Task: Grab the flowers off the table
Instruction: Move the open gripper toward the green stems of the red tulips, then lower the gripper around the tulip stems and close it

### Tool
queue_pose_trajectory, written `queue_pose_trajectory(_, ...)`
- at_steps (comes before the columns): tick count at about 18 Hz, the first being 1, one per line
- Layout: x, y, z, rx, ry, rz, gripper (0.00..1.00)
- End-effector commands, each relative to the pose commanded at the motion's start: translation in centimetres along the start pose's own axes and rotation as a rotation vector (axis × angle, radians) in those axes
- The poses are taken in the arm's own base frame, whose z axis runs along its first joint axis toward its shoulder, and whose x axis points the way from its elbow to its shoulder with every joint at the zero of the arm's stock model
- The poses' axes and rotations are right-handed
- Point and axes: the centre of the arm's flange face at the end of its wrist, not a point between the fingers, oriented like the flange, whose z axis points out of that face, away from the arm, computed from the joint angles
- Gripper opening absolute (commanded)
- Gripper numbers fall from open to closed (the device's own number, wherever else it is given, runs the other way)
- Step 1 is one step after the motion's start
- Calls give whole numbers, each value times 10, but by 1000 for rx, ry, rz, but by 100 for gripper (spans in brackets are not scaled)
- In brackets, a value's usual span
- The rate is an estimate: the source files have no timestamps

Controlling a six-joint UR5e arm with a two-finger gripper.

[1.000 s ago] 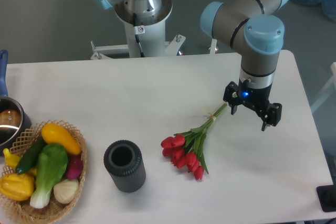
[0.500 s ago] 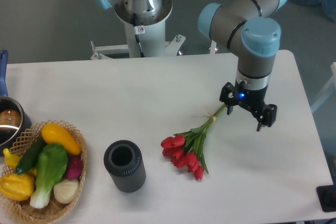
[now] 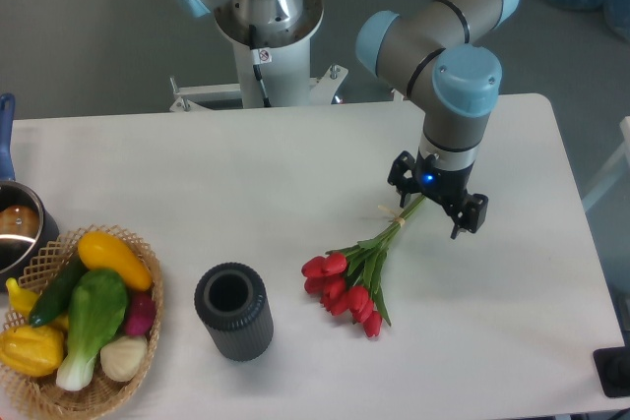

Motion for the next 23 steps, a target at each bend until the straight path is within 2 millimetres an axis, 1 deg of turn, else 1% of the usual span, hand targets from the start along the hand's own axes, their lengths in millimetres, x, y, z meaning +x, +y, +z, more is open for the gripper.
queue_pose_trajectory(2,1,-2,2,3,2,1,100)
queue_pose_trajectory(8,10,-32,27,-2,41,46,100)
queue_pose_trajectory(10,18,-45,37,-6,60,55,100)
queue_pose_trajectory(11,22,-52,47,-10,76,50,100)
queue_pose_trajectory(13,26,-54,61,-17,98,28,100)
queue_pose_trajectory(14,31,-64,63,-16,103,41,100)
queue_pose_trajectory(16,37,-71,76,-21,125,51,100)
queue_pose_trajectory(19,39,-85,83,-18,114,1,100)
queue_pose_trajectory(21,40,-87,86,-19,116,-2,100)
queue_pose_trajectory(22,39,-88,85,-16,112,1,98)
queue_pose_trajectory(23,36,-89,80,-12,102,3,76)
